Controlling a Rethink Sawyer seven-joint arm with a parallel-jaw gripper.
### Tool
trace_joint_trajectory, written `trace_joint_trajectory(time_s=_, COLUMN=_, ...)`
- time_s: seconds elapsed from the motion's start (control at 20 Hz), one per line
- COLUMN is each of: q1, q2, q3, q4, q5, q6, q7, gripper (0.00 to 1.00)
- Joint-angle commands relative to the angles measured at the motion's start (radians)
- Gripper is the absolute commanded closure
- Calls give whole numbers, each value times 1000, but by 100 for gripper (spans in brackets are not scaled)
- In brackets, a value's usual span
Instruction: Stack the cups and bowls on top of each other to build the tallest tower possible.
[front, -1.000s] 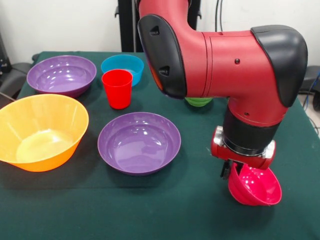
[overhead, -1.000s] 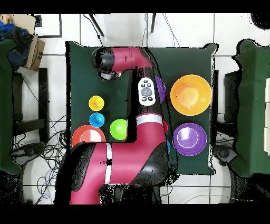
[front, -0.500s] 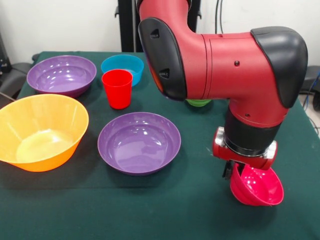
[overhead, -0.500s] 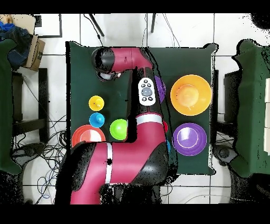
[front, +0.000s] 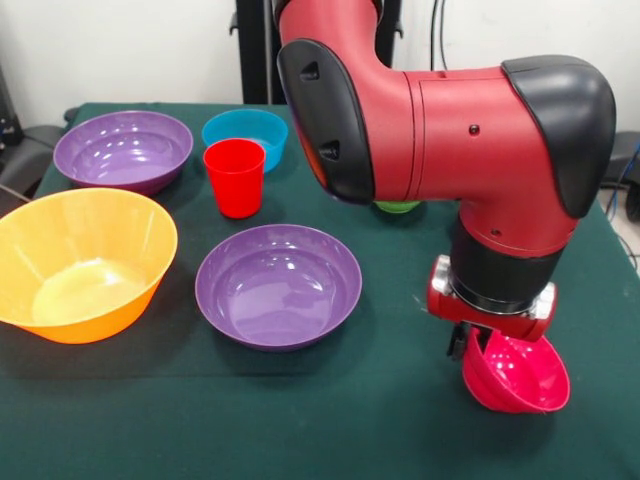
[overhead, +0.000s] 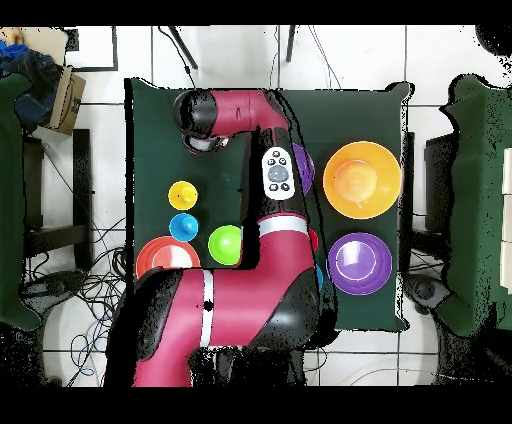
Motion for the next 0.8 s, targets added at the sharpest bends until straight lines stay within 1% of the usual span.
trace_joint_trajectory(time_s=0.05, q1=-26, q2=-20, q3=75, q4=-20, q5=-14, q6=73, q7=-216, gripper=100)
trace_joint_trajectory(time_s=0.3, q1=-45, q2=15, q3=91, q4=-86, q5=-22, q6=107, q7=-269, gripper=100)
trace_joint_trajectory(time_s=0.65, q1=-48, q2=73, q3=107, q4=-203, q5=-37, q6=169, q7=-313, gripper=100)
trace_joint_trajectory(time_s=0.8, q1=-54, q2=79, q3=109, q4=-201, q5=-35, q6=157, q7=-323, gripper=100)
